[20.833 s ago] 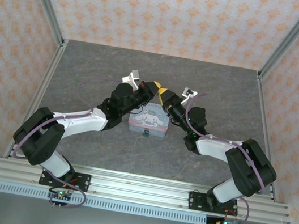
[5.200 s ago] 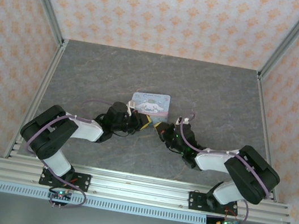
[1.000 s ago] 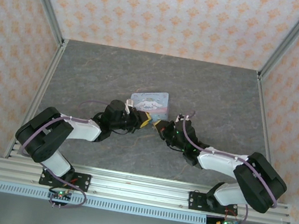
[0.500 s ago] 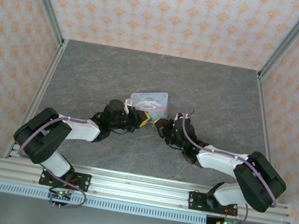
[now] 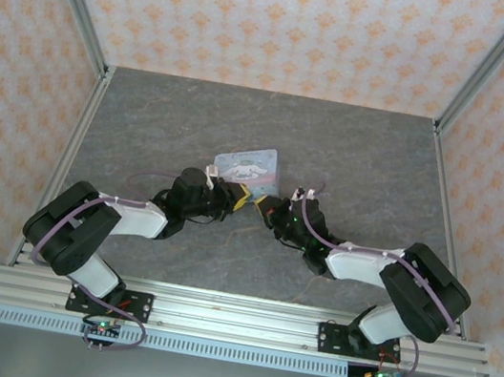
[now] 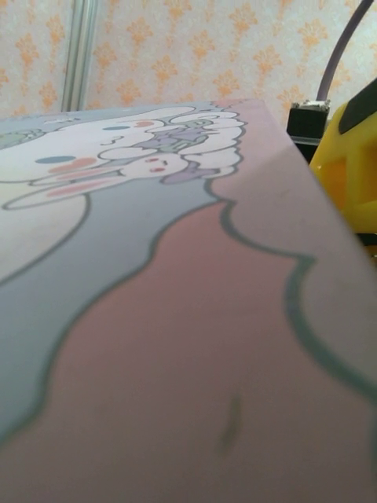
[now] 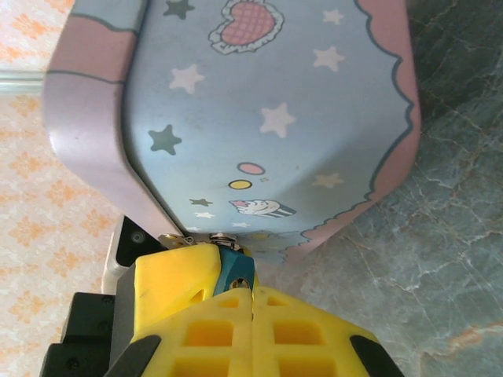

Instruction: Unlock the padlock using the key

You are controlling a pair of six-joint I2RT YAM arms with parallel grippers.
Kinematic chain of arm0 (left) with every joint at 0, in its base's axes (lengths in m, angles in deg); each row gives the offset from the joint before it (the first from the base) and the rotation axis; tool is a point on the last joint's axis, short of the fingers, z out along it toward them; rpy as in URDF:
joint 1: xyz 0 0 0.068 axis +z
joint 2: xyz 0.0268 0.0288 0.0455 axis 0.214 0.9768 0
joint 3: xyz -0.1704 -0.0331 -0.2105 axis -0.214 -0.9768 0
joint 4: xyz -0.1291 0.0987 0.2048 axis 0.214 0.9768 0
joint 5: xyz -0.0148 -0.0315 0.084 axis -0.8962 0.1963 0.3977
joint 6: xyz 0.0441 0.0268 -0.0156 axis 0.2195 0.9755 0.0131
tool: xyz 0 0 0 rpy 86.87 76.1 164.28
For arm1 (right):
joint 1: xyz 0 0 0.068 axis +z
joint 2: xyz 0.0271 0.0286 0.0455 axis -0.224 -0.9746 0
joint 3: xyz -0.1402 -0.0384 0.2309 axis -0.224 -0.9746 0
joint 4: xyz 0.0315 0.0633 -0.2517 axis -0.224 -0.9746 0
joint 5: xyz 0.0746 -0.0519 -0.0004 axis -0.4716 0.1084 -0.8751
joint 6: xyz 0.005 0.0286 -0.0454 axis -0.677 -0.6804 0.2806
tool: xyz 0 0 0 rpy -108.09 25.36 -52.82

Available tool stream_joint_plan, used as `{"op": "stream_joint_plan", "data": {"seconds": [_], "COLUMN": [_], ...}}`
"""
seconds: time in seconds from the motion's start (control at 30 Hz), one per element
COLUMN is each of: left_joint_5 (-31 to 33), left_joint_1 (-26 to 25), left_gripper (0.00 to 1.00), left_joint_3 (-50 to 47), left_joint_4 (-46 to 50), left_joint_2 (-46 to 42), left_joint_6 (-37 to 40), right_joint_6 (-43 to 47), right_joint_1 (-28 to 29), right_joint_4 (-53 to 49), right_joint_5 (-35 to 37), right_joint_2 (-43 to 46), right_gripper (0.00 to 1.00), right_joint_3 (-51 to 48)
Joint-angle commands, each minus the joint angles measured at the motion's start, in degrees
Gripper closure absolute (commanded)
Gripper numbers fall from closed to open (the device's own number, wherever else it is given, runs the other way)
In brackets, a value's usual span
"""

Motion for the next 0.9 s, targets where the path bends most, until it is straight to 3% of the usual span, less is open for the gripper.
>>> {"op": "stream_joint_plan", "data": {"seconds": [0.0, 0.23, 0.87], "left_joint_5": [-2.9, -3.2, -3.0], "left_joint_1": [-1.0, -1.1, -1.1], "left_gripper": [1.00, 1.00, 1.00], "left_joint_3": [0.7, 1.1, 2.2], "left_joint_4": [-7.9, -8.4, -4.1], "left_joint_2": [-0.8, -0.3, -0.5], "left_joint_6": [-2.3, -2.6, 0.9], "right_joint_6": [-1.5, -4.0, -7.2], "right_joint_1": [0.3, -0.9, -0.8], "right_joint_4": [6.1, 10.1, 12.3], "right_joint_5": [2.2, 3.7, -0.8], "right_joint_2": [-2.0, -2.9, -6.1], "right_gripper": [1.00, 1.00, 1.00], "right_joint_3": [-0.9, -2.6, 2.6]}}
